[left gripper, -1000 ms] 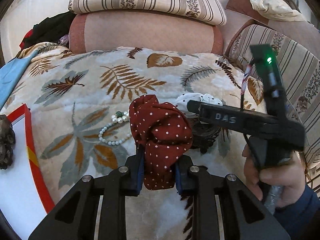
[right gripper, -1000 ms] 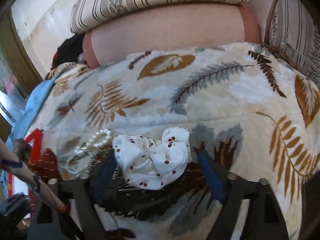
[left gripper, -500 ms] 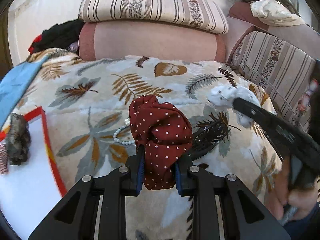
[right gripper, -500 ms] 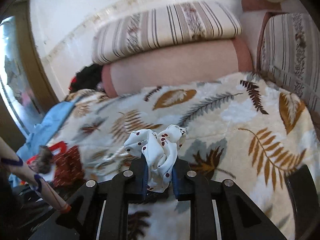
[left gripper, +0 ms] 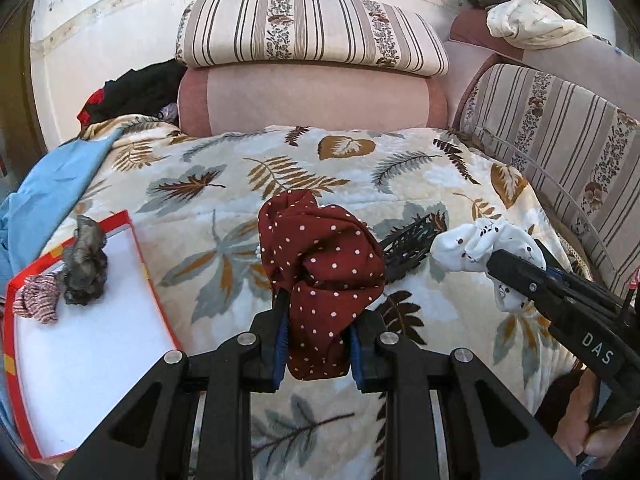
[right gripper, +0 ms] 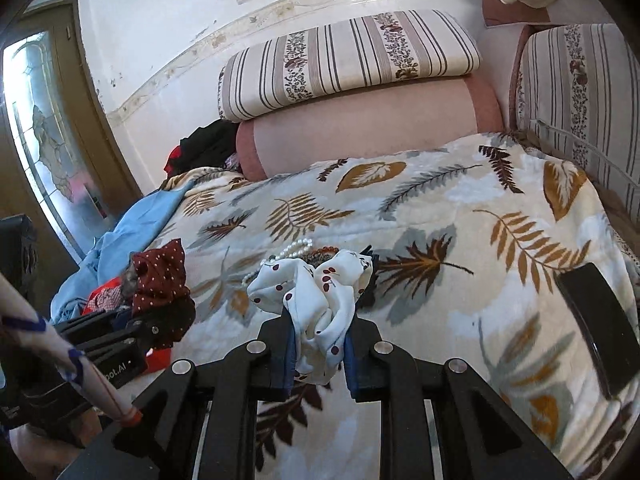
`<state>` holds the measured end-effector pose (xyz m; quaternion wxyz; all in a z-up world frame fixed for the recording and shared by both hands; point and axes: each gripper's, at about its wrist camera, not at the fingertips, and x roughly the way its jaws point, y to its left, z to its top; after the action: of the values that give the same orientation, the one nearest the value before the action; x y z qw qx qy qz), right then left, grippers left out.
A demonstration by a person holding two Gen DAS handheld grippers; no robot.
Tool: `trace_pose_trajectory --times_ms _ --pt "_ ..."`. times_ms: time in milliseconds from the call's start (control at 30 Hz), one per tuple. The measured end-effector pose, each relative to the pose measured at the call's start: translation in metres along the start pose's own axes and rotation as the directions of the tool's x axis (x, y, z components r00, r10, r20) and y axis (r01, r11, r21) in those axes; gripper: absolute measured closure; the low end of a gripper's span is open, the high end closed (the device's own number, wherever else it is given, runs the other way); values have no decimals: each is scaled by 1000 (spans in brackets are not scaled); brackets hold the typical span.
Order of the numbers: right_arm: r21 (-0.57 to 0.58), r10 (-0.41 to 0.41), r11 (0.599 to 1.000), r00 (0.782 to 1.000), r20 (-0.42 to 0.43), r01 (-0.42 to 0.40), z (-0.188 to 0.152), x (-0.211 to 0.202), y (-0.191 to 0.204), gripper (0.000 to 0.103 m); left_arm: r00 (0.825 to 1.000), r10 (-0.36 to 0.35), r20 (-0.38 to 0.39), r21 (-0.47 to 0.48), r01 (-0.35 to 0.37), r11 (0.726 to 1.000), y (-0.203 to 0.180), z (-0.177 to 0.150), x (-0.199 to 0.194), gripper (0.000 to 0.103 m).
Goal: Organize jewelry
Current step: 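Carry both held scrunchies over the red-framed tray with both tools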
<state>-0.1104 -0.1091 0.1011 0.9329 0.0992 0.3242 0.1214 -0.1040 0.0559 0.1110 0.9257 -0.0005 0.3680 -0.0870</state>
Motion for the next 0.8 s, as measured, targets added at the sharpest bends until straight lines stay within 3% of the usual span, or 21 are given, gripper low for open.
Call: trace_pose_trajectory --times_ms 800 --pt "-96 52 994 999 4 -52 -1 -34 59 82 994 85 65 -53 -82 995 37 -16 -51 79"
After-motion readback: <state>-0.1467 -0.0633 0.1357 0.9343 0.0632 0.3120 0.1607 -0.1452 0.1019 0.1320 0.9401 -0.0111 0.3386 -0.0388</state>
